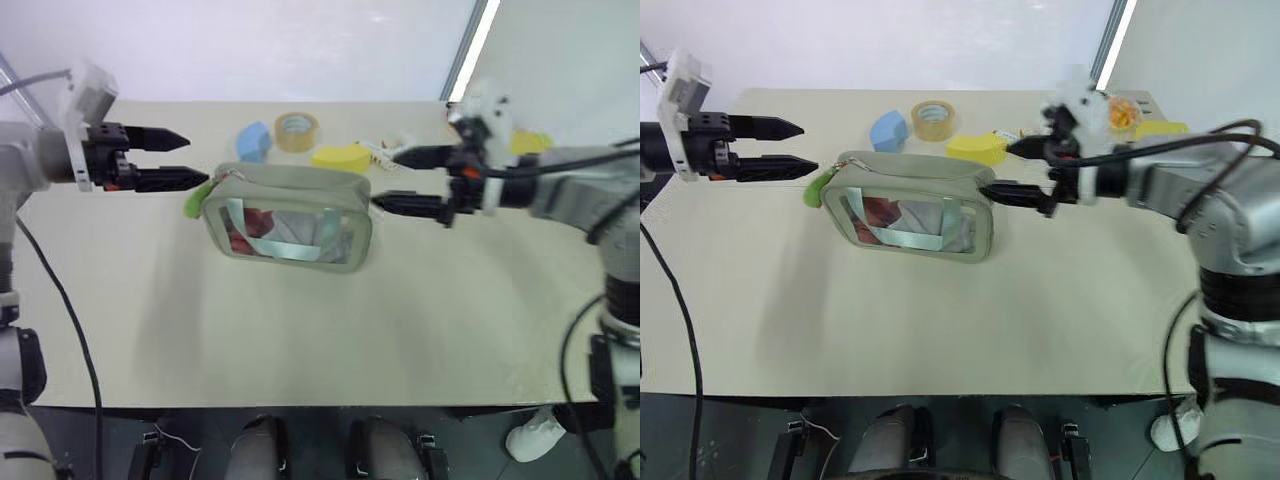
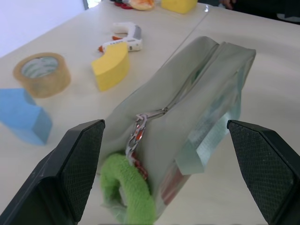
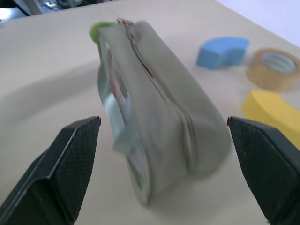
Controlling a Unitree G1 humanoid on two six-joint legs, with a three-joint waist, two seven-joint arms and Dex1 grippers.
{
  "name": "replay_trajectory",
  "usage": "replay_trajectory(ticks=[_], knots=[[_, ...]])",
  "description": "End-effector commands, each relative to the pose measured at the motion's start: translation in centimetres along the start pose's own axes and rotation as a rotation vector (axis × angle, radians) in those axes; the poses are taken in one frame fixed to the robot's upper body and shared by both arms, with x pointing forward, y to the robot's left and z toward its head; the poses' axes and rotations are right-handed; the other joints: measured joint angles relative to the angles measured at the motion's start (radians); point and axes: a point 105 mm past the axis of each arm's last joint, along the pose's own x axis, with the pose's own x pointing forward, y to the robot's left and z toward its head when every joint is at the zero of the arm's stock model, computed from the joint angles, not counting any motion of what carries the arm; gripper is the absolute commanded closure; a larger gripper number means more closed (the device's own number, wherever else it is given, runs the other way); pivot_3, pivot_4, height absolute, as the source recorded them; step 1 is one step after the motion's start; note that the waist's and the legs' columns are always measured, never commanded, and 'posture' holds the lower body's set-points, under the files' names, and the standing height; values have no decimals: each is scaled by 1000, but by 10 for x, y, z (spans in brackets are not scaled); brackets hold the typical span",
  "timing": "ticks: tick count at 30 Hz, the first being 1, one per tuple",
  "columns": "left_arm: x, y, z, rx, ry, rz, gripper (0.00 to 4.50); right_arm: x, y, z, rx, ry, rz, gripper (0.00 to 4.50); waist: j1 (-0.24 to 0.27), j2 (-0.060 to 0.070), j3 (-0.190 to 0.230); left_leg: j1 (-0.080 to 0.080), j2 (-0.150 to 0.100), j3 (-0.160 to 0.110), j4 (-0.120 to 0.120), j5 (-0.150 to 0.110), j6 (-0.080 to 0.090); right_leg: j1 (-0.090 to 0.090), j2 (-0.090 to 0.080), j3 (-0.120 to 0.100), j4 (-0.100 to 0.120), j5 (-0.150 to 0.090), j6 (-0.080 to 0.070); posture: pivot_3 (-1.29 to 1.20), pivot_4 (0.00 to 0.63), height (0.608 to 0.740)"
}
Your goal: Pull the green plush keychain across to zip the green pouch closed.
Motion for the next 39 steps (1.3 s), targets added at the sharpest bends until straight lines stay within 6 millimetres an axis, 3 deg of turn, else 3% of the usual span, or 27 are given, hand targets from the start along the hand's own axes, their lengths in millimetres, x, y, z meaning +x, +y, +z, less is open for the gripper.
replay_trajectory(ticks=[1,9,10,13,19,25,32,35,38,39], knots=[[-5,-3,15,47,-31,9,39,13,5,9,-80,-16,9,9,4,0,0,-1,0,0,0,0,0,0,0,0,0,0,0,0,150,740],[-8,-8,8,38,-21,22,39,35,14,-29,-162,100,61,9,4,0,0,-2,0,-1,2,-1,1,0,0,0,0,0,0,0,150,740],[-8,-8,8,38,-21,25,7,36,15,-30,-161,102,68,251,3,0,0,-2,0,-1,2,-1,1,0,0,0,0,0,0,0,150,740],[-10,-7,8,38,-21,39,0,35,17,-34,-187,124,98,1335,3,0,0,-2,0,0,2,-1,1,0,0,0,0,0,0,0,150,740],[-8,-9,4,35,-16,41,0,21,-2,-33,-360,143,66,4466,5,0,0,-2,0,0,2,-1,1,0,0,0,0,0,0,0,150,740],[-5,-7,5,33,-25,42,0,14,-21,-39,-500,181,66,4466,4,0,0,-2,0,0,2,-1,1,0,0,0,-1,0,0,0,150,740],[-3,-7,5,39,-22,38,0,29,1,-39,-401,102,134,4466,-2,0,0,-1,0,0,2,0,1,0,0,0,0,0,0,0,150,740],[-5,-5,3,37,-17,47,0,28,2,-41,-364,100,133,3355,0,0,0,-1,0,0,2,0,0,0,0,0,0,0,0,0,150,740],[-9,-1,2,36,-10,67,0,21,-4,-33,-385,92,86,1897,2,0,0,-1,0,0,2,0,0,1,0,0,0,0,0,0,150,740],[-10,1,2,36,-9,75,0,18,-5,-31,-388,91,81,1897,3,0,0,-1,0,0,2,0,0,1,0,0,0,0,0,0,150,740]])
